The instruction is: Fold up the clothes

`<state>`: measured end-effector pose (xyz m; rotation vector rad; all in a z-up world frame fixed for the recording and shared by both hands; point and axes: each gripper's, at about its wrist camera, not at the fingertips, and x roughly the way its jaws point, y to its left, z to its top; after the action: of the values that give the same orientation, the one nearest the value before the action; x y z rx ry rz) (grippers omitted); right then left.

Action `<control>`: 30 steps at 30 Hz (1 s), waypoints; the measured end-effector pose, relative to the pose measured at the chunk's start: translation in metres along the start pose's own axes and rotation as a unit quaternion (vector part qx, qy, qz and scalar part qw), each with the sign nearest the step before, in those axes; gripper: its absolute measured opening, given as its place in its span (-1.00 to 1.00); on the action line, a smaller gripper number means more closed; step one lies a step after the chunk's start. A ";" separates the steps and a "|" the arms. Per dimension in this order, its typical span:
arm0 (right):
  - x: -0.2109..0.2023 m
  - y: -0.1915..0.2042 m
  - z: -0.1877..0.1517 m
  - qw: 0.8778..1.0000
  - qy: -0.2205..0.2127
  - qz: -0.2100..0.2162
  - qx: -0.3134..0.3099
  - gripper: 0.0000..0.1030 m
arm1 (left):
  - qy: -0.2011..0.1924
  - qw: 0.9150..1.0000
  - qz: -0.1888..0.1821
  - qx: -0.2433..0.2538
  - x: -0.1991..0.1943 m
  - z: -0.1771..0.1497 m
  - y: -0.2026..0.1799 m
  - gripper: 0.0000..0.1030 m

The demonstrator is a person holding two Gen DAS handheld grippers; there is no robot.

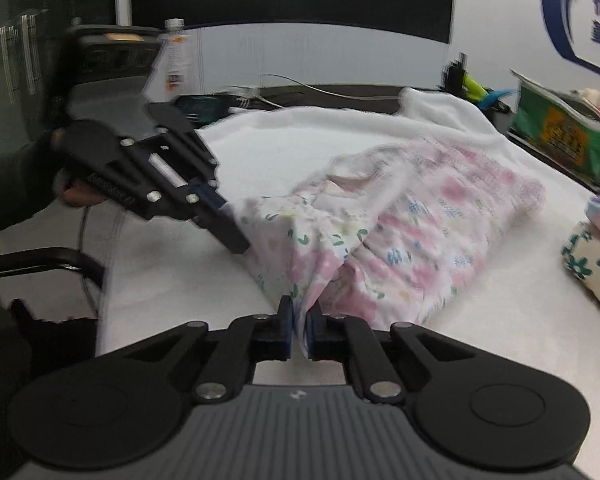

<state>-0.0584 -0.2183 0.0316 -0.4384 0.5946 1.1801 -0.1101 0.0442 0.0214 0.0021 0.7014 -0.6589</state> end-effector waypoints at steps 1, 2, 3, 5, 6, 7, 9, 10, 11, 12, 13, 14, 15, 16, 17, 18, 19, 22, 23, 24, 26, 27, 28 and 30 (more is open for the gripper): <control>-0.005 0.012 0.001 1.000 -0.001 0.003 -0.009 -0.89 | 0.002 1.000 -0.008 -0.006 -0.009 -0.006 -0.001 -1.00; -0.011 0.025 0.001 1.000 0.000 0.006 -0.017 -0.90 | 0.002 1.000 -0.016 -0.016 -0.017 -0.011 -0.002 -1.00; -0.015 0.036 0.001 1.000 0.000 0.010 -0.020 -0.90 | 0.001 0.999 -0.024 -0.026 -0.025 -0.017 -0.003 -1.00; -0.024 0.058 0.002 0.999 0.001 0.022 -0.026 -0.90 | 0.000 0.998 -0.040 -0.046 -0.040 -0.028 -0.005 -1.00; -0.027 0.067 0.002 0.999 0.002 0.026 -0.028 -0.89 | 0.001 0.998 -0.044 -0.049 -0.042 -0.032 -0.006 -0.98; -0.030 0.074 0.002 0.999 0.002 0.027 -0.028 -0.90 | 0.002 0.998 -0.040 -0.050 -0.042 -0.037 -0.006 -0.92; -0.037 0.080 0.005 1.000 -0.010 0.022 -0.019 -0.84 | -0.006 0.998 -0.038 -0.059 -0.043 -0.042 0.001 -0.72; -0.042 0.079 0.007 0.999 -0.025 0.019 -0.012 -0.83 | -0.012 0.997 -0.041 -0.065 -0.045 -0.044 0.005 -0.60; -0.044 0.078 0.011 0.999 -0.043 0.008 -0.001 -0.75 | -0.025 0.996 -0.045 -0.068 -0.050 -0.044 0.008 -0.55; -0.044 0.075 0.015 0.998 -0.064 -0.013 0.013 -0.52 | -0.039 0.995 -0.048 -0.072 -0.056 -0.044 0.010 -0.50; -0.044 0.073 0.020 0.995 -0.086 -0.034 0.027 -0.31 | -0.058 0.995 -0.032 -0.068 -0.058 -0.039 0.010 -0.36; -0.041 0.071 0.026 0.991 -0.107 -0.070 0.050 0.09 | -0.077 0.995 -0.015 -0.064 -0.060 -0.034 0.009 -0.25; -0.033 0.068 0.032 0.984 -0.121 -0.097 0.083 0.12 | -0.096 0.994 0.003 -0.059 -0.062 -0.029 0.009 -0.25; -0.024 0.064 0.037 0.980 -0.129 -0.102 0.115 0.12 | -0.103 0.993 0.018 -0.053 -0.056 -0.022 0.008 -0.25; -0.012 0.059 0.040 0.976 -0.128 -0.100 0.143 0.08 | -0.110 0.992 0.034 -0.047 -0.049 -0.015 0.007 -0.25; 0.002 0.054 0.043 0.975 -0.115 -0.101 0.159 -0.04 | -0.103 0.992 0.046 -0.047 -0.040 -0.011 0.007 -0.25; 0.016 0.050 0.044 0.974 -0.097 -0.111 0.170 -0.15 | -0.095 0.993 0.059 -0.047 -0.030 -0.008 0.008 -0.26; 0.056 0.039 0.045 0.965 -0.031 -0.164 0.203 -0.39 | -0.059 0.993 0.089 -0.041 -0.004 -0.005 0.014 -0.29; 0.062 0.038 0.044 0.963 -0.027 -0.171 0.208 -0.39 | -0.052 0.994 0.091 -0.040 0.001 -0.007 0.015 -0.30; 0.068 0.037 0.044 0.961 -0.023 -0.178 0.212 -0.38 | -0.045 0.994 0.094 -0.040 0.006 -0.008 0.015 -0.30; 0.068 0.037 0.046 0.957 -0.027 -0.192 0.216 -0.37 | -0.060 0.994 0.080 -0.049 0.001 -0.012 0.020 -0.21; 0.062 0.038 0.047 0.954 -0.035 -0.206 0.215 -0.22 | -0.068 0.994 0.070 -0.057 -0.004 -0.014 0.024 -0.18; 0.056 0.038 0.048 0.951 -0.044 -0.221 0.213 -0.10 | -0.077 0.993 0.060 -0.064 -0.009 -0.016 0.028 -0.11; 0.040 0.041 0.047 0.942 -0.069 -0.250 0.211 0.29 | -0.098 0.991 0.050 -0.082 -0.024 -0.020 0.036 0.05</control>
<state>-0.0774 -0.1470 0.0419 -0.1223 0.5530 0.5680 -0.1153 0.0913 0.0131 -0.1765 0.5604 -0.4968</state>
